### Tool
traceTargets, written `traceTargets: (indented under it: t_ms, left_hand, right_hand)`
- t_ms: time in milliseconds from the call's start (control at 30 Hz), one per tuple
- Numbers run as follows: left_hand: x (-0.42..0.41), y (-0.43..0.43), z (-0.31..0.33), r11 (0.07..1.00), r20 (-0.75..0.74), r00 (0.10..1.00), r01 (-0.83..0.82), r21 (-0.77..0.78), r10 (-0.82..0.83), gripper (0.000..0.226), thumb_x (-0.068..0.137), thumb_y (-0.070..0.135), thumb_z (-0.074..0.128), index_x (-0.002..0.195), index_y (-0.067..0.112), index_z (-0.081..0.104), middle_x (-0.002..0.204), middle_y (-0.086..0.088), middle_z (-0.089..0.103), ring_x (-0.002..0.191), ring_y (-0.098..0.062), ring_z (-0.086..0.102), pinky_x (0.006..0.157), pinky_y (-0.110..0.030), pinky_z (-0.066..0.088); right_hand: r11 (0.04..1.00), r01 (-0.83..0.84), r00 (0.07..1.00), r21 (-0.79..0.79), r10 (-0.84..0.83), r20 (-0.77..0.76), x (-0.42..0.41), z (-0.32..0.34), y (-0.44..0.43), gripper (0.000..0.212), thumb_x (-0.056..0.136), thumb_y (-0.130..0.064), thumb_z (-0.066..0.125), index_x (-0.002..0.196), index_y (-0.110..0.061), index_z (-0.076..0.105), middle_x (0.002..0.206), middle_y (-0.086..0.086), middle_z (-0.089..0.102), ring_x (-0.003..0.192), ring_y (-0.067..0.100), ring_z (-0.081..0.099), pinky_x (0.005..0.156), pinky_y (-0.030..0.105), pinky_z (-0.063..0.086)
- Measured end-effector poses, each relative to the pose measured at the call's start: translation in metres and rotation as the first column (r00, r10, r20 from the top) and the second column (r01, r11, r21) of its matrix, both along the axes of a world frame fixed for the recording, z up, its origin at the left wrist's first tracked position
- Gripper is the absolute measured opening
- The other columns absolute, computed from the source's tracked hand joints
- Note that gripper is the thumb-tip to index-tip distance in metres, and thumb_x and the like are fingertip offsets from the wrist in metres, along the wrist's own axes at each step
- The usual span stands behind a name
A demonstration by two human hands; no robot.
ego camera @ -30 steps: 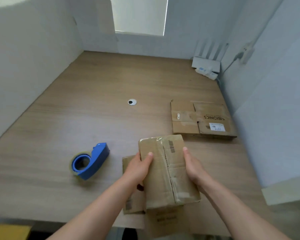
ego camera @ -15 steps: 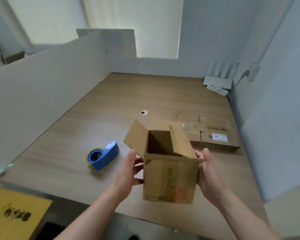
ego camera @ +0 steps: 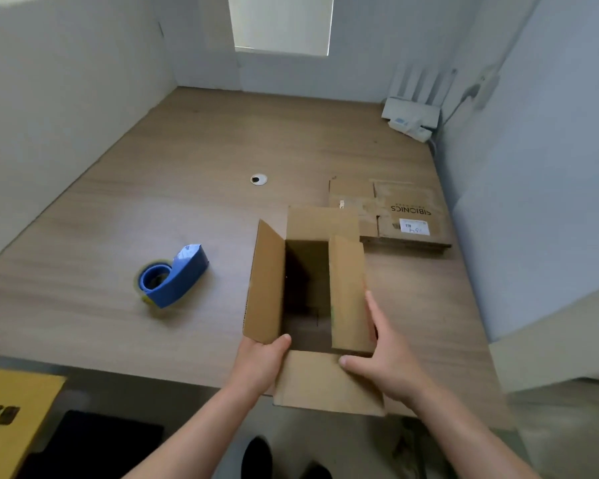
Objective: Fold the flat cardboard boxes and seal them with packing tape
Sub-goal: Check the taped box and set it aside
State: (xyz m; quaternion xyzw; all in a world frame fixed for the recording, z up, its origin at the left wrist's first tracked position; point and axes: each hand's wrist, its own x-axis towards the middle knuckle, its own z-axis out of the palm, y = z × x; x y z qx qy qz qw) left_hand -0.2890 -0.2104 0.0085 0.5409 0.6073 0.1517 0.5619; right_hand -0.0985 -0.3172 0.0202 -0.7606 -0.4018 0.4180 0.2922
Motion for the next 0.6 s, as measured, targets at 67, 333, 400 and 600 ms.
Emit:
traceTargets:
  t_ms: [67,333,400,600]
  left_hand:
    - [0.0,0.002,-0.001,1.0,-0.018,1.0,0.005,-0.008,-0.005,0.033,0.094,0.028,0.064,0.122,0.013,0.055,0.103,-0.004,0.06,0.092,-0.018,0.055,0.075,-0.031,0.043]
    - [-0.001,0.009,0.0,0.991,0.052,0.989,0.136,0.01,-0.136,0.01,0.1,0.032,0.053,0.099,0.023,0.054,0.098,-0.007,0.06,0.089,-0.015,0.055,0.069,-0.026,0.043]
    - [-0.002,0.01,0.004,0.983,0.054,0.982,0.181,0.032,-0.182,0.013,0.101,0.03,0.052,0.089,0.028,0.048,0.093,-0.002,0.057,0.085,-0.01,0.052,0.064,-0.02,0.039]
    - [-0.012,0.02,0.014,0.98,0.087,0.981,0.161,0.115,-0.171,0.024,0.099,0.025,0.057,0.081,0.01,0.053,0.08,-0.007,0.055,0.078,-0.022,0.053,0.064,-0.029,0.041]
  right_hand:
    - [0.997,0.021,0.999,0.074,-0.024,0.037,-0.004,-0.004,-0.002,0.107,0.079,-0.052,0.075,0.159,-0.039,0.004,0.148,-0.027,0.02,0.135,0.001,0.028,0.116,0.034,0.033]
    - [0.655,0.745,0.612,-0.131,-0.748,-0.257,-0.019,-0.001,0.009,0.056,0.104,-0.054,0.032,0.114,-0.005,0.057,0.1,0.011,0.063,0.094,0.025,0.06,0.088,0.037,0.045]
    - [0.725,0.666,0.683,-0.174,-0.687,-0.246,-0.02,0.005,0.011,0.052,0.103,-0.051,0.036,0.106,-0.004,0.057,0.096,0.01,0.065,0.089,0.023,0.062,0.073,0.032,0.047]
    - [0.801,0.599,0.778,-0.02,-0.587,-0.225,-0.036,0.029,0.022,0.031,0.104,-0.045,0.041,0.093,-0.019,0.053,0.095,0.007,0.06,0.088,0.021,0.059,0.073,0.032,0.048]
